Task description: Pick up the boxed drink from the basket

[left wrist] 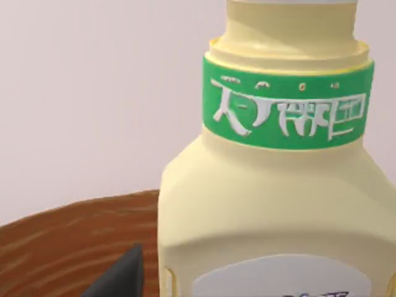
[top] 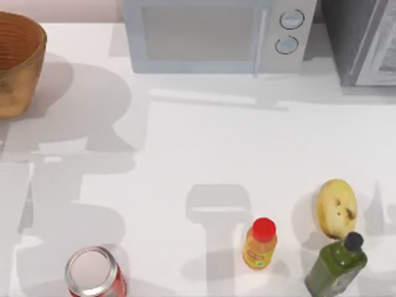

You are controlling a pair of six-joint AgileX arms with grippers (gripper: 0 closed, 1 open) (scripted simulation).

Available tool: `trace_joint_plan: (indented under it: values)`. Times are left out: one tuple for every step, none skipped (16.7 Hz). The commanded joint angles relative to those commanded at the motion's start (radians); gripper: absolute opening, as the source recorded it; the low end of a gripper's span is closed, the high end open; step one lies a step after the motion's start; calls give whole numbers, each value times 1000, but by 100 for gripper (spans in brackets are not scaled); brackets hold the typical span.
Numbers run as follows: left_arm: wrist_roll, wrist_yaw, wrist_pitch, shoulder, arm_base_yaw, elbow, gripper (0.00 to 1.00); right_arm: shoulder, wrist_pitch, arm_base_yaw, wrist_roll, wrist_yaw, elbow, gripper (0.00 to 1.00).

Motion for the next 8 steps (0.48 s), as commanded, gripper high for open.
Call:
trace_joint_plan:
  values:
    - [0,7,24,43,4,17,100,0,0,0,0,0,0,100]
    - [-1,12,44,77,8,30,100,0,0,0,0,0,0,100]
    - [-1,16,57,100,10,39,100,0,0,0,0,0,0,100]
    - [-1,18,63,112,11,43,100,0,0,0,0,0,0,100]
    - [-1,18,64,114,11,44,100,0,0,0,0,0,0,100]
    - [-1,18,64,114,11,44,100,0,0,0,0,0,0,100]
    - [-1,18,64,114,11,44,100,0,0,0,0,0,0,100]
    - [-1,18,64,114,11,44,100,0,0,0,0,0,0,100]
